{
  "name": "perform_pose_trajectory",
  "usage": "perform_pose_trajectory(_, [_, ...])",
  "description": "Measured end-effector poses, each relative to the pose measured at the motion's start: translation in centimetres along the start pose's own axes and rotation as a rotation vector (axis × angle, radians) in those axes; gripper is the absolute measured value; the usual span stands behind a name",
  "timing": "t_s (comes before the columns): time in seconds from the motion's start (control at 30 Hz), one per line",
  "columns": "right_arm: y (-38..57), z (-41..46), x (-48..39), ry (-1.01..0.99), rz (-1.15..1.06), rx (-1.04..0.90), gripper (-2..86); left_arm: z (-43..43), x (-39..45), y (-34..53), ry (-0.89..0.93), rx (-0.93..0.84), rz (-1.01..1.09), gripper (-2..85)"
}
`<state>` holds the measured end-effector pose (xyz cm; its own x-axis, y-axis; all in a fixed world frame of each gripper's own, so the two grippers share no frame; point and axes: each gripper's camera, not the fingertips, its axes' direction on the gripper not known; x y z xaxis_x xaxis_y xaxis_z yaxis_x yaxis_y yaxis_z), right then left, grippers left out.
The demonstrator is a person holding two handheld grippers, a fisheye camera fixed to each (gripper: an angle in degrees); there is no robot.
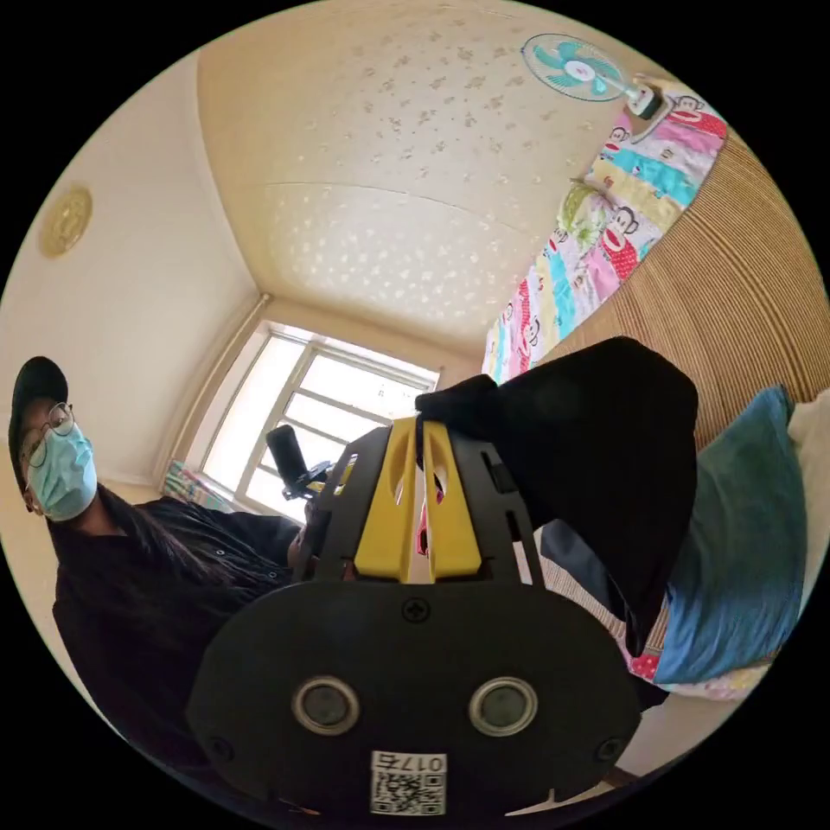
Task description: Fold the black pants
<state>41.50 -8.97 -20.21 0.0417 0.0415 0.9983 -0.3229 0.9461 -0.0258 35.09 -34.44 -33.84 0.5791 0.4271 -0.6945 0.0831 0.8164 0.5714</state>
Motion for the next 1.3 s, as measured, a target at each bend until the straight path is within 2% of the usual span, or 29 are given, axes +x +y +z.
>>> perform_pose_trajectory(0.1, [-1.0,4.7,-5.8,-0.039,-0.167,-0.136,1.0,-2.0,0.2,1.0,-0.144,0.036,0.008,15.8])
perform_pose_trajectory(0.17, [-0.4,9.8,-10.8,-0.049,-0.299,-0.259,1.3,-4.0,1.1,1.9,-0.139,0.119,0.047,15.6])
perform_pose_trajectory(0.23, [0.5,13.4,-13.4,-0.109,-0.349,-0.314,1.5,-5.9,2.3,3.0,-0.087,0.214,0.072,12.9])
perform_pose_trajectory(0.33, [2.1,17.1,-16.8,-0.171,-0.441,-0.335,2.0,-10.3,3.9,6.4,-0.181,0.431,-0.012,5.5])
perform_pose_trajectory(0.53, [8.5,13.2,-20.7,-0.234,-0.648,-0.186,5.2,-20.3,3.4,11.3,0.096,0.721,-0.082,2.6])
perform_pose_trajectory(0.6, [12.4,10.5,-20.4,-0.131,-0.689,-0.091,6.4,-23.3,4.4,12.1,0.125,0.787,-0.058,2.1])
perform_pose_trajectory(0.7, [19.8,6.8,-18.1,0.171,-0.683,0.009,9.2,-26.7,6.5,13.0,0.145,0.858,0.006,2.0])
perform_pose_trajectory(0.77, [25.5,5.9,-15.2,0.468,-0.625,0.027,12.1,-28.5,8.2,13.5,0.157,0.890,0.068,2.1])
perform_pose_trajectory(0.97, [32.9,10.2,-10.9,0.697,-0.613,0.020,18.2,-33.3,14.5,15.2,0.202,0.932,0.241,1.0])
perform_pose_trajectory(1.03, [32.1,12.0,-10.8,0.682,-0.661,0.046,19.3,-34.2,16.1,16.3,0.211,0.956,0.276,0.8])
perform_pose_trajectory(1.1, [30.4,13.4,-11.2,0.584,-0.706,0.048,19.5,-35.4,17.5,17.8,0.232,0.972,0.301,0.6])
perform_pose_trajectory(1.23, [27.9,15.9,-14.9,0.423,-0.852,0.075,15.8,-37.8,18.1,20.3,0.230,1.032,0.297,0.6])
perform_pose_trajectory(1.3, [27.5,16.2,-16.0,0.344,-0.856,0.073,13.7,-39.7,18.4,21.4,0.236,1.046,0.324,0.6])
